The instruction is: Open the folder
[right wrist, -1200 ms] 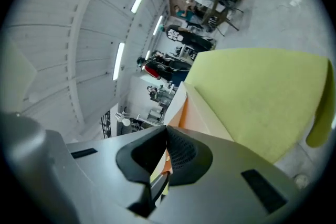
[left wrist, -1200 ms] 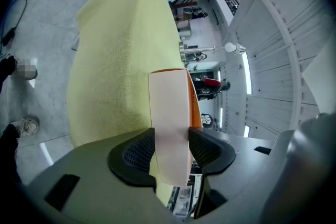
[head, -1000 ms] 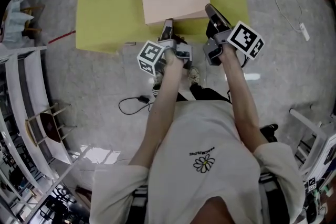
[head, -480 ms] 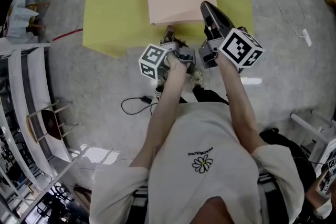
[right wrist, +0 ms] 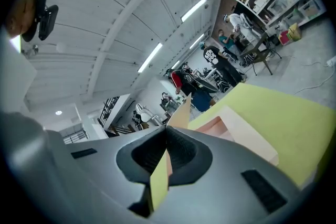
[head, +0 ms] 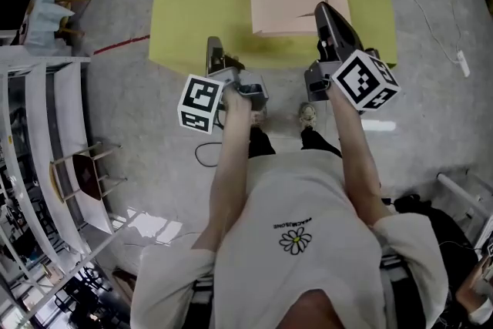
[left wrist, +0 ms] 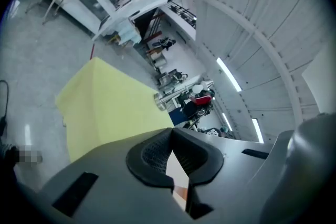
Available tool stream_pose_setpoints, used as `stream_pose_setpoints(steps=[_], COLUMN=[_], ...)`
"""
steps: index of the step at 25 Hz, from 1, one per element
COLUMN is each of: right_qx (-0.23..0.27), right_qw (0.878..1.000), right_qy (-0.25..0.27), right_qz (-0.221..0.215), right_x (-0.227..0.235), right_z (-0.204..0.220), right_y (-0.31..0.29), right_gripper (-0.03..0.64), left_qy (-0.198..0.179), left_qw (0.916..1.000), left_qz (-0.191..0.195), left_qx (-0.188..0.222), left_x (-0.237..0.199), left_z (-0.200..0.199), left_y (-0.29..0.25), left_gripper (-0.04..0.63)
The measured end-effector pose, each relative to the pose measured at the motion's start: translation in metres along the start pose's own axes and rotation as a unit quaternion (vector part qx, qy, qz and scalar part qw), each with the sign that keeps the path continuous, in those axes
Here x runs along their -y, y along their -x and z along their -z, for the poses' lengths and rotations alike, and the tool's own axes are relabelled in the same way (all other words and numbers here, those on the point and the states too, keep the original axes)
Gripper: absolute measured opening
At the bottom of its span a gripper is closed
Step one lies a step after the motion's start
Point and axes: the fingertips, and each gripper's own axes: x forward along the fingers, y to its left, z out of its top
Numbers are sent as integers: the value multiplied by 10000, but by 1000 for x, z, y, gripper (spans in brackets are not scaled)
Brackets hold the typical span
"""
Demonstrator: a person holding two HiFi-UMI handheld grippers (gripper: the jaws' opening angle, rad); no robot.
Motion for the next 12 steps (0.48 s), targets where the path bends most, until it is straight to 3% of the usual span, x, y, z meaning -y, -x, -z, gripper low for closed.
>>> stream_pose_setpoints(steps=[3, 7, 12], right_qx=[132, 265, 282], right_qw=[9997, 9994, 9978], right_qy=[203, 235, 596], right_qz=[90, 67, -8], right_x=[-25, -65, -109], right_z=[1, 5, 25], right_y=[-5, -21, -38], right_gripper=[12, 12, 12], left_qy=[-324, -133, -584], left_qw=[9993, 9997, 9975], left_qz=[119, 189, 275], left_qx=[112, 126, 299], left_x=[5, 0, -9], left_z=[-30, -67, -113], left_y=[4, 2, 8], left_gripper=[15, 15, 15])
